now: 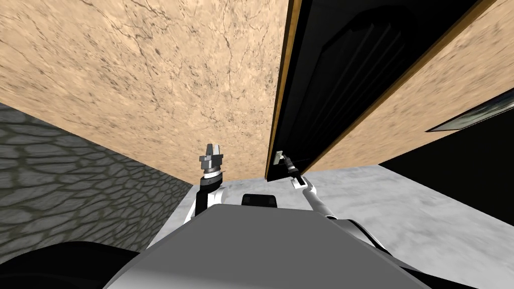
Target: Pull the door open
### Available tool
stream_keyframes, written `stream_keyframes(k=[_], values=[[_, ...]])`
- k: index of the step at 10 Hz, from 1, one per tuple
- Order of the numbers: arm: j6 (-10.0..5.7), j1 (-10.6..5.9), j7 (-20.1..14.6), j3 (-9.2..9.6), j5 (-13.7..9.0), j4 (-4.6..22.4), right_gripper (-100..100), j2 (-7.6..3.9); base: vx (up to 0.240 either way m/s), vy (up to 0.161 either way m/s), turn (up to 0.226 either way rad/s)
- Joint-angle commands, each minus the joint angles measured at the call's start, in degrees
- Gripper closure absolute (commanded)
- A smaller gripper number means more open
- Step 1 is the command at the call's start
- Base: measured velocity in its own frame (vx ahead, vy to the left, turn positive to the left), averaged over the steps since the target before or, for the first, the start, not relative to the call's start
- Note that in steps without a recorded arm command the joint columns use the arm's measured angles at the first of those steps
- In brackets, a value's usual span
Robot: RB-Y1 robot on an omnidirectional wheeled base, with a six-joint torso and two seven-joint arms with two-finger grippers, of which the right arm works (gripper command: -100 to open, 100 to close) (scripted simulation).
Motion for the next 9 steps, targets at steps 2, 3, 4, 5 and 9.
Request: stream_keyframes(k=[2, 3, 4, 5, 9], values=[[-0.2, -1.13, -3.7, 1.17, -3.3, 0.1, 100, 0.26, -0.056, -0.044, 0.079], [0.1, -1.54, -5.1, 1.71, -5.1, 0.5, 100, 0.25, -0.078, -0.056, 0.157], [0.1, -1.54, -5.7, 1.71, -5.3, 0.5, 100, 0.25, -0.052, -0.048, 0.063], [0.4, -1.95, -7.7, 2.26, -7.4, 0.9, 100, 0.25, -0.05, -0.045, 0.079], [1.31, -3.18, -13.3, 3.88, -13.4, 1.9, 100, 0.25, -0.065, -0.053, 0.118]])
